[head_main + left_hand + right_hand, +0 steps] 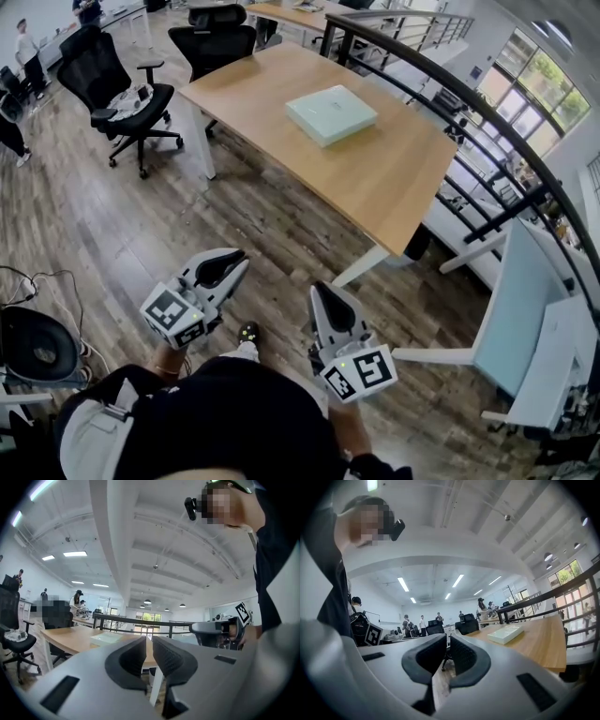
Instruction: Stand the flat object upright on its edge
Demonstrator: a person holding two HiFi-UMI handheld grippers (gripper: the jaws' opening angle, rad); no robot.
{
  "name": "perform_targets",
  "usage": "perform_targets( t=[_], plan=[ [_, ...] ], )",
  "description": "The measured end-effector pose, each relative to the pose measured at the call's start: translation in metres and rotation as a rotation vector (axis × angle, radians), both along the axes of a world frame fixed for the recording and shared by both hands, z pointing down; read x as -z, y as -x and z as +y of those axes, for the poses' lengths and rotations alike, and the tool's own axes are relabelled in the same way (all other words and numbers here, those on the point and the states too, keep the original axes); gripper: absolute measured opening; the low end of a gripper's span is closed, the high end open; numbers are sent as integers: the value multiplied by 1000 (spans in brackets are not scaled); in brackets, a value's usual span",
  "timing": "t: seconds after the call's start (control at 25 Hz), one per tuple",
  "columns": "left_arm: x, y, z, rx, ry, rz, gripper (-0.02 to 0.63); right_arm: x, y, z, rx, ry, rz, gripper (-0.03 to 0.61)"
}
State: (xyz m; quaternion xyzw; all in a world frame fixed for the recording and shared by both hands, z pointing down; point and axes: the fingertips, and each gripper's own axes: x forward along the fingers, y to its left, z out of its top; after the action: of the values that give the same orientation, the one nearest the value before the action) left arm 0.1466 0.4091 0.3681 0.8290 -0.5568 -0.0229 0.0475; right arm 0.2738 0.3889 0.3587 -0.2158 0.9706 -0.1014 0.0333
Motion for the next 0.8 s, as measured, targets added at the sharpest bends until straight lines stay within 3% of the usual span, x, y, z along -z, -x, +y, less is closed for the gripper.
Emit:
perform_targets(
  t=[0.12, 0.8],
  plan=[
    [-4, 18, -9, -10, 7, -38, 52, 1, 19, -10, -8, -2, 1, 34],
    [4, 111, -59, -29, -5, -37, 52, 2, 99, -62, -68, -19, 2, 34]
  ],
)
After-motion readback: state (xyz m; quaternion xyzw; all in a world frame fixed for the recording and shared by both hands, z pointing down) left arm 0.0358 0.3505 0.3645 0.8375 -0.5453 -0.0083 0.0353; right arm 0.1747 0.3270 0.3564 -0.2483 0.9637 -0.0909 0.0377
